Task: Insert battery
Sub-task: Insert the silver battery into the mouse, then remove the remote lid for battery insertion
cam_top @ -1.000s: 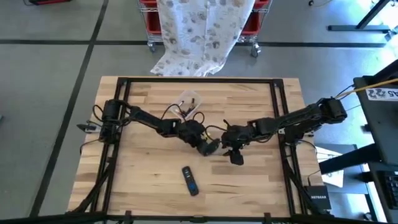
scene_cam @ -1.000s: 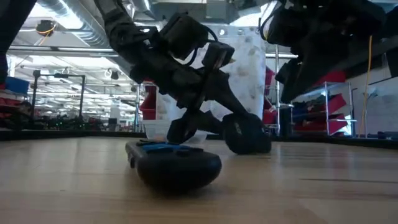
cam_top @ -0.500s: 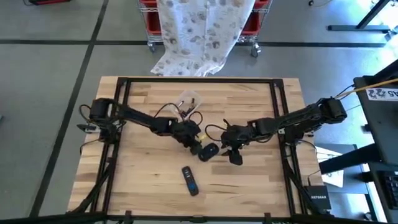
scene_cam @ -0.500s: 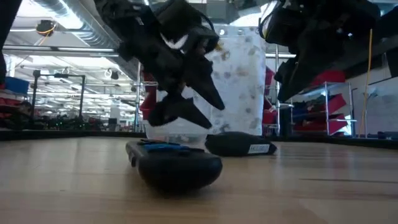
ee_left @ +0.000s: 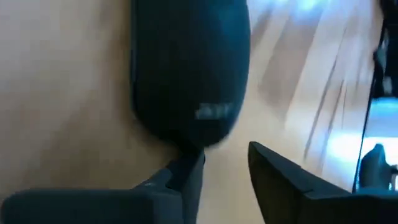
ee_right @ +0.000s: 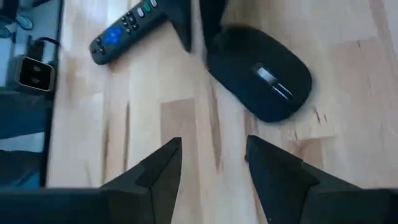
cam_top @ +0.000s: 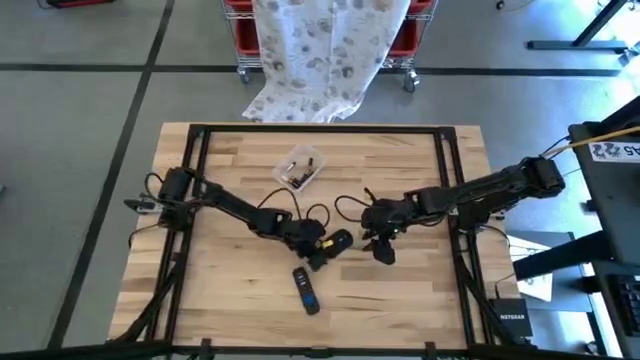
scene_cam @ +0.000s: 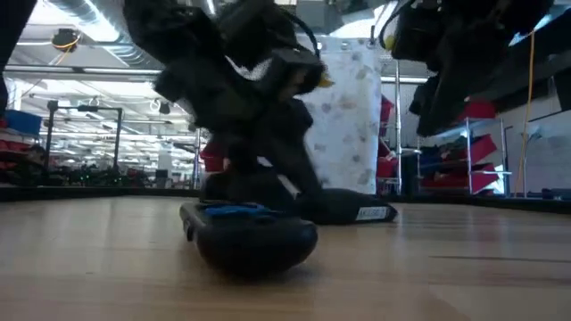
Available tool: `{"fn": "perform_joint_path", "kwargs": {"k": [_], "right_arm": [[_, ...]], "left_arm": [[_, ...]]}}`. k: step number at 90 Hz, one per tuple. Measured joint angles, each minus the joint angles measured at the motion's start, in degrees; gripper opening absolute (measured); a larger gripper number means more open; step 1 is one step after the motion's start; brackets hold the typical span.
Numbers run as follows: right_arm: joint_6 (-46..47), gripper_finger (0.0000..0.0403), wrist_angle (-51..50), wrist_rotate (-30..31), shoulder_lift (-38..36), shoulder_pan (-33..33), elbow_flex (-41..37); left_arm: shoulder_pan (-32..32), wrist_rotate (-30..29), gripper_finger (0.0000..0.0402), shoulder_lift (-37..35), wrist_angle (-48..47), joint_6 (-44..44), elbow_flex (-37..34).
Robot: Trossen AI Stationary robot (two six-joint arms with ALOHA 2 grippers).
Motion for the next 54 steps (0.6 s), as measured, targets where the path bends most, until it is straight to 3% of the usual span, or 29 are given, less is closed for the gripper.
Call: {"fn": "perform_joint_path", "kwargs": {"k": [19,28,41,54], "right_arm": [[1.8,0.0165,-0.8,4.4,-5.7,0.0,0.1],[3.0,0.0165,-2.3,5.3,-7.5,0.0,0.0],[2.9,0.0165,-4.7,7.1,-8.0,0.5,0.0],[2.5,0.0165,-3.4,10.8,-7.4,0.8,0.0]], "left_arm": [[9.9,-2.4,0.0041,4.2,0.6,12.0,12.5],[12.0,-1.7,0.0023,3.1,-5.0,17.1,17.3],[11.4,-1.6,0.0004,-2.2,-17.8,25.4,22.5],[6.0,0.0,0.0001,-8.4,-29.5,33.8,23.1]]}}
